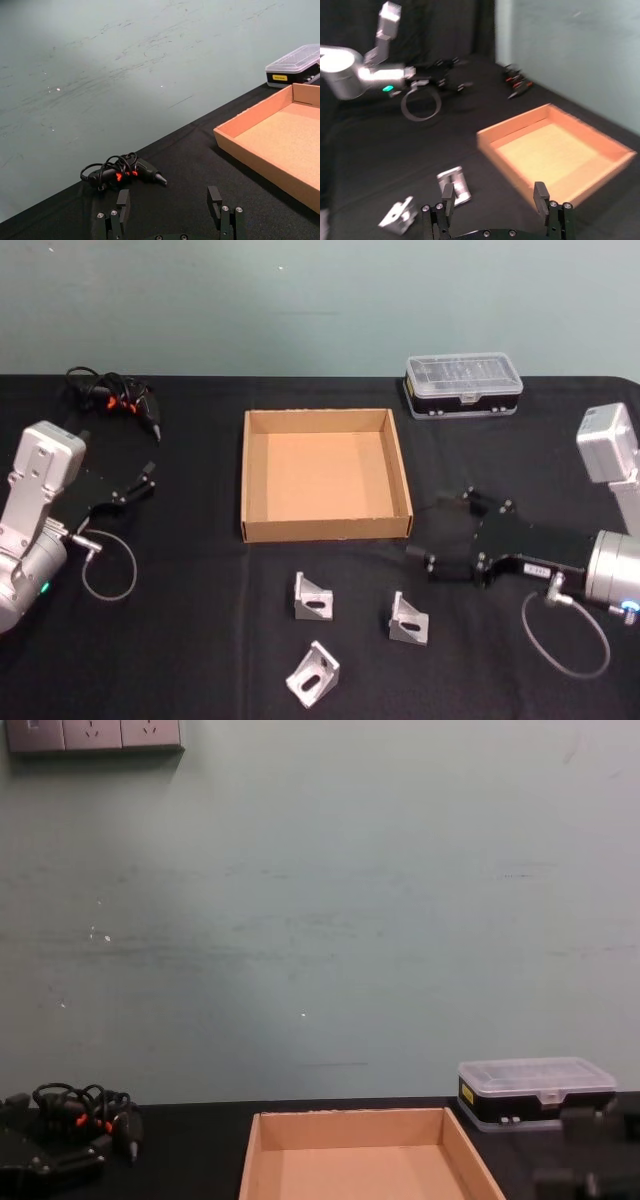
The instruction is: Use one hand to pick up the angle iron from the table and place it into the box.
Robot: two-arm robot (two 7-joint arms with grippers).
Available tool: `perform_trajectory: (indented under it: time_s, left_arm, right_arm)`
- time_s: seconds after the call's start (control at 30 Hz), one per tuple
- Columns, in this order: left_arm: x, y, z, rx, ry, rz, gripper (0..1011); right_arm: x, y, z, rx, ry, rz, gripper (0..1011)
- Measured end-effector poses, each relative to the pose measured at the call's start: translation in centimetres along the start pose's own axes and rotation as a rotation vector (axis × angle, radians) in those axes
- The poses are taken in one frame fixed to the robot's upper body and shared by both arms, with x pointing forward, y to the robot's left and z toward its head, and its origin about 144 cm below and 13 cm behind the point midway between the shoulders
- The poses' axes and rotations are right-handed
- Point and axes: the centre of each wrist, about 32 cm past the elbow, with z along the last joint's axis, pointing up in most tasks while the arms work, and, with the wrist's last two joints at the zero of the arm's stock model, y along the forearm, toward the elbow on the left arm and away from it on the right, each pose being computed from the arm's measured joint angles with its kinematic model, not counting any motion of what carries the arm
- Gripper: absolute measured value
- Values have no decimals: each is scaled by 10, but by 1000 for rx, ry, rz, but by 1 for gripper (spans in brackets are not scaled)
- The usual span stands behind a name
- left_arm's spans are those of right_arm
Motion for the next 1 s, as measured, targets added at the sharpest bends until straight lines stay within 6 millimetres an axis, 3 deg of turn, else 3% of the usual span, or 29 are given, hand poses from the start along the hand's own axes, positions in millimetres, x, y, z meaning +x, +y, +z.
perform_trajectory:
  time_s: [0.33,1.0]
  left_arm:
    - [0,0,0,0,0,0,1011]
    - [0,0,0,0,0,0,1011]
  right_arm:
    - [5,7,-4,-98,17,149,1004]
    - [10,16,-20,-239,39,205,1004]
